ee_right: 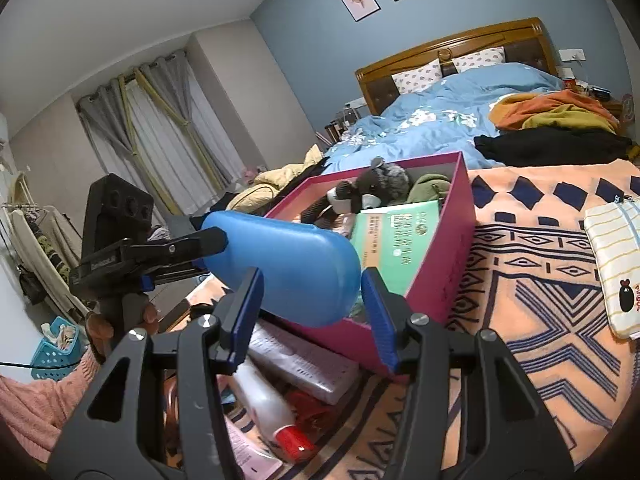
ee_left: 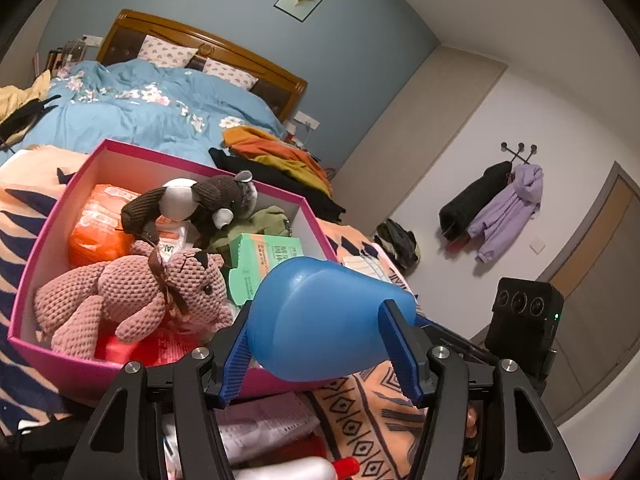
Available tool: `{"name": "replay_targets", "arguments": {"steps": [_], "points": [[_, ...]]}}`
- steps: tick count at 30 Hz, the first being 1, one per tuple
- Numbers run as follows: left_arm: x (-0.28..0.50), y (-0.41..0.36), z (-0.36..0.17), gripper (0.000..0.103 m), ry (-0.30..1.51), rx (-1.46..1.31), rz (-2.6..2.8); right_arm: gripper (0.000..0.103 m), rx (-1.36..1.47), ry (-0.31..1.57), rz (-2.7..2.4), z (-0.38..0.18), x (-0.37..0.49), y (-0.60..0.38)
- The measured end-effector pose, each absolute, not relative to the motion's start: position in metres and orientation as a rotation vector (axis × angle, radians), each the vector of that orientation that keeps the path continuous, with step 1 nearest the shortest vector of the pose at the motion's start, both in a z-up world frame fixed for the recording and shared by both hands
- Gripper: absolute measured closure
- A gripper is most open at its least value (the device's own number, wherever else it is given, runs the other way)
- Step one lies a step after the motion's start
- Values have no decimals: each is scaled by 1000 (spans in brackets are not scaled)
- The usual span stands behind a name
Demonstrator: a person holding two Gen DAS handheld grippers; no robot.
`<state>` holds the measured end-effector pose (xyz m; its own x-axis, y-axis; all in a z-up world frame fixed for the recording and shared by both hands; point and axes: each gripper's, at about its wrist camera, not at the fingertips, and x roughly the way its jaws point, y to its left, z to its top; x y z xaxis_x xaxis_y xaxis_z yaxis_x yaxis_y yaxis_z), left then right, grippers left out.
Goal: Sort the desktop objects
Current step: 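Carry the blue case with both grippers over the magenta box and lower it in, then open both grippers to release the blue case inside the box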
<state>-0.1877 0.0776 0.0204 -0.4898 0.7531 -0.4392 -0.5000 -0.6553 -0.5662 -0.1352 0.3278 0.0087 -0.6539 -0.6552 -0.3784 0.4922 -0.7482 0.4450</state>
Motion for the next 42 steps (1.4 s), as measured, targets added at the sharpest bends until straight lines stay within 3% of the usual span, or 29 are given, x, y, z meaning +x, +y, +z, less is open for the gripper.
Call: {"name": "replay_targets", "arguments": {"steps": [27,33,37,42], "points": [[-198,90,5,42,-348,-922,2275,49,803,-282,-2396,-7,-165,313],[-180,92,3,39,-294,-895,2310,49,796,-239,-2404,-10,-156,306],[-166,92,4,28,-253,-871,2349,49,790,-235,-2400,-11,-150,303],[-145,92,9,23,-209,-830,2397,49,778,-237,-2398,-11,-139,302]]}}
